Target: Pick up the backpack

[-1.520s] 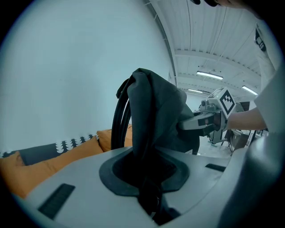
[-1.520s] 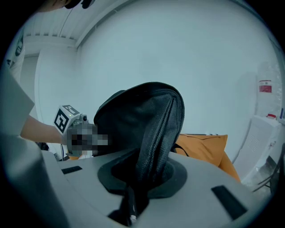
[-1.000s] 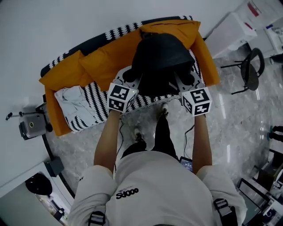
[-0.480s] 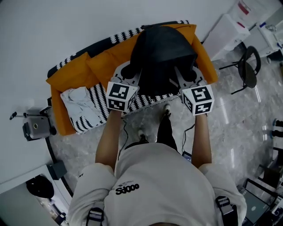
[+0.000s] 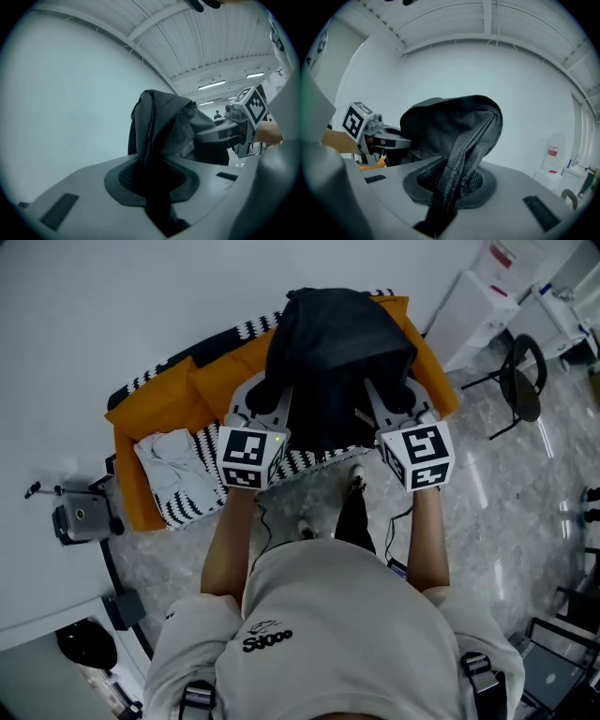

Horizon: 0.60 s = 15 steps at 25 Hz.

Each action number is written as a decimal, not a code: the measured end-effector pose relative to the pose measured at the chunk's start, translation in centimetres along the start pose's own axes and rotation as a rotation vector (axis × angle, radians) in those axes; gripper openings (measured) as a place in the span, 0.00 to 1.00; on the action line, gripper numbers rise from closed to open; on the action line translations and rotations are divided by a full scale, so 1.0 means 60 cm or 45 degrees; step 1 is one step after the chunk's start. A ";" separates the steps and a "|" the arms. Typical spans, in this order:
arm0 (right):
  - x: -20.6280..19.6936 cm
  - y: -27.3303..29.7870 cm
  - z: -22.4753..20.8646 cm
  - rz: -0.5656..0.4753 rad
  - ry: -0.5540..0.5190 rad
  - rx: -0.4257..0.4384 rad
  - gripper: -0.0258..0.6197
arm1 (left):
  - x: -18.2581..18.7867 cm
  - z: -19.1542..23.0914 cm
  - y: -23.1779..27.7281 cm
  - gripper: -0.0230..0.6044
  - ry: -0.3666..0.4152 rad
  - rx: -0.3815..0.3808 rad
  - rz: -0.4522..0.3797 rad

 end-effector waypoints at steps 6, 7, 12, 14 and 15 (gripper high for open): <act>0.029 -0.031 0.029 -0.024 -0.021 -0.017 0.16 | 0.022 -0.007 -0.042 0.15 0.064 0.004 -0.049; 0.034 -0.034 0.034 -0.032 -0.020 -0.015 0.16 | 0.025 -0.007 -0.048 0.15 0.076 0.008 -0.061; 0.047 -0.043 0.046 -0.077 -0.035 -0.030 0.16 | 0.039 -0.009 -0.067 0.15 0.128 0.029 -0.120; 0.048 -0.044 0.050 -0.085 -0.045 -0.043 0.16 | 0.041 -0.008 -0.073 0.15 0.134 0.037 -0.133; 0.049 -0.043 0.052 -0.088 -0.048 -0.044 0.16 | 0.042 -0.007 -0.075 0.15 0.136 0.042 -0.136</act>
Point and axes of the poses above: the fingertips, and each gripper's own axes: y forward along the fingers, z to its left, x out of its top, the point moved 9 cm from there along -y, backward along the fingers, and after that the axes turned 4 degrees about -y, right-handed, at the moved point
